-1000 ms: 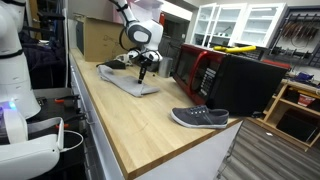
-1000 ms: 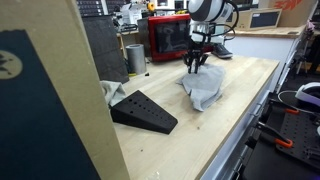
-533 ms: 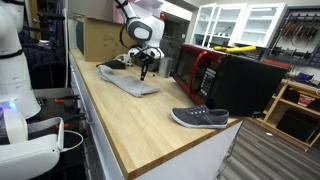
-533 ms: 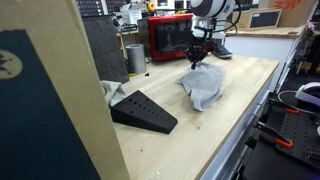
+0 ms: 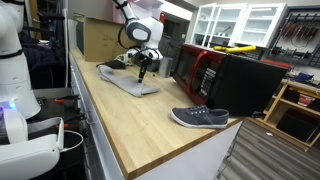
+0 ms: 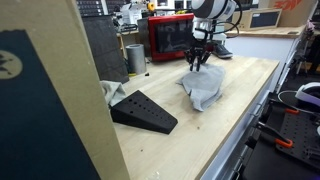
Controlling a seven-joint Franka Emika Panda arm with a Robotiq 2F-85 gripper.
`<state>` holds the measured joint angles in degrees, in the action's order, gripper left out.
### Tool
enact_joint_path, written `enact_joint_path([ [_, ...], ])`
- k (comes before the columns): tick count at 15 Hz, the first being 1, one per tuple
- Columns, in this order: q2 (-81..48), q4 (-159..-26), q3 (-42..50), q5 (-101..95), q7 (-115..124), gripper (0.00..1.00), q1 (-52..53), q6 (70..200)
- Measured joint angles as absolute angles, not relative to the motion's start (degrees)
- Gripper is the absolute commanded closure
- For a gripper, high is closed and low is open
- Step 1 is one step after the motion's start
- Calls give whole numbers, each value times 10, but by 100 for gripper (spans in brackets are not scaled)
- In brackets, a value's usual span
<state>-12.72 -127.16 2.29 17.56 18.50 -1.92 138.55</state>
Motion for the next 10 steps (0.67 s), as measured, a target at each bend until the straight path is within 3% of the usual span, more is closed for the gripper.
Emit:
enact_joint_path([
  [2,-131,-1272,19,182,185,99,-16,1391],
  [9,-141,-1272,6,194,185,100,-8,1395],
  [10,-142,-1272,6,194,185,74,-8,1395],
])
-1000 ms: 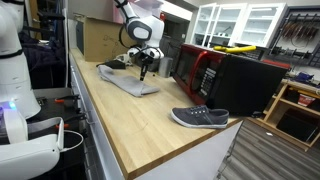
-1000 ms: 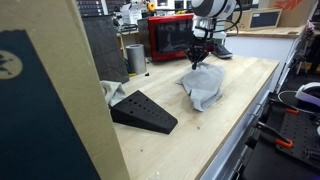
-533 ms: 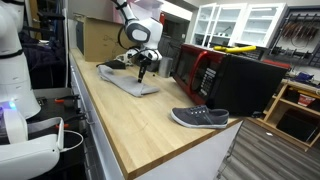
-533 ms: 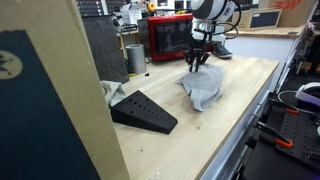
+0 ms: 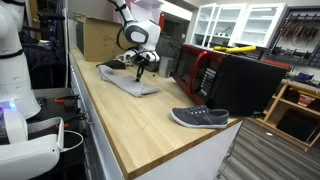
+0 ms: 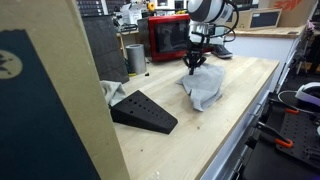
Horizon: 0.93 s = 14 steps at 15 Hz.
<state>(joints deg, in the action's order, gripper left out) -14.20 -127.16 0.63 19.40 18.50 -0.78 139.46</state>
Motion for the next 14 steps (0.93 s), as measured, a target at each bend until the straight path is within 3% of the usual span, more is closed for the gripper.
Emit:
enact_joint_path([
  [2,-144,-1272,7,194,185,68,-8,1395],
  [11,-145,-1275,5,193,185,1,1,1396],
  [14,-148,-1281,6,191,185,0,5,1402],
])
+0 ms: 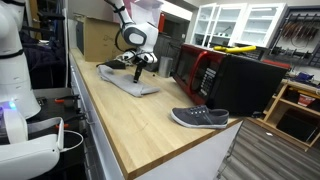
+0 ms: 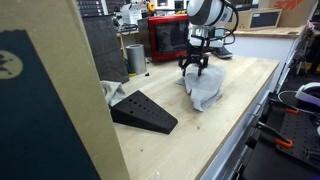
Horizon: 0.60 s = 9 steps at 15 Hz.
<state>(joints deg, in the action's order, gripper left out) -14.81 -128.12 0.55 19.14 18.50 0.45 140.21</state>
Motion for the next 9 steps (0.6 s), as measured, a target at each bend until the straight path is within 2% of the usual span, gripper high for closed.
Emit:
enact_joint_path([
  [1,-149,-1283,5,191,185,0,6,1405],
  [2,-150,-1283,5,190,185,25,7,1408],
  [3,-151,-1283,5,188,185,26,9,1410],
  [9,-151,-1283,6,179,185,73,14,1414],
])
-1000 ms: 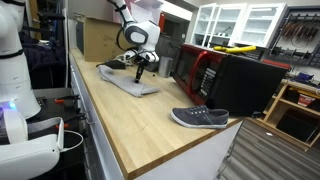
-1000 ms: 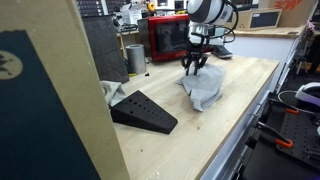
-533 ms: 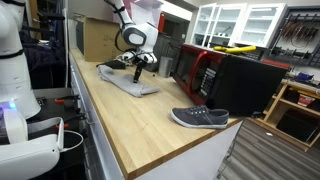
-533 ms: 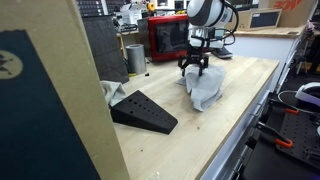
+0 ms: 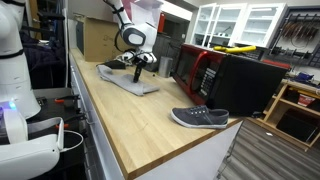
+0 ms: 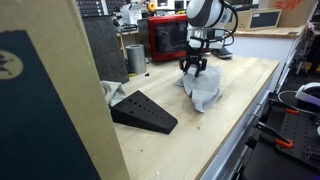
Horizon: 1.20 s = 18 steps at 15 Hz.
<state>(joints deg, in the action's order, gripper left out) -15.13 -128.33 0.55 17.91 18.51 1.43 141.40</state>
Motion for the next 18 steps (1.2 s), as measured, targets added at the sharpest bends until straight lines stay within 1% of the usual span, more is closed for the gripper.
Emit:
enact_joint_path([
  [3,-150,-1283,6,179,185,94,15,1417],
  [4,-149,-1283,6,179,186,99,15,1418],
  [6,-147,-1284,6,179,186,100,15,1419],
  [9,-144,-1285,7,179,186,98,14,1426],
  [15,-140,-1264,8,180,186,98,11,1491],
  [16,-140,-1256,8,180,186,88,11,1501],
  [17,-140,-1248,7,180,186,66,11,1508],
  [18,-140,-1240,7,180,186,63,11,1510],
])
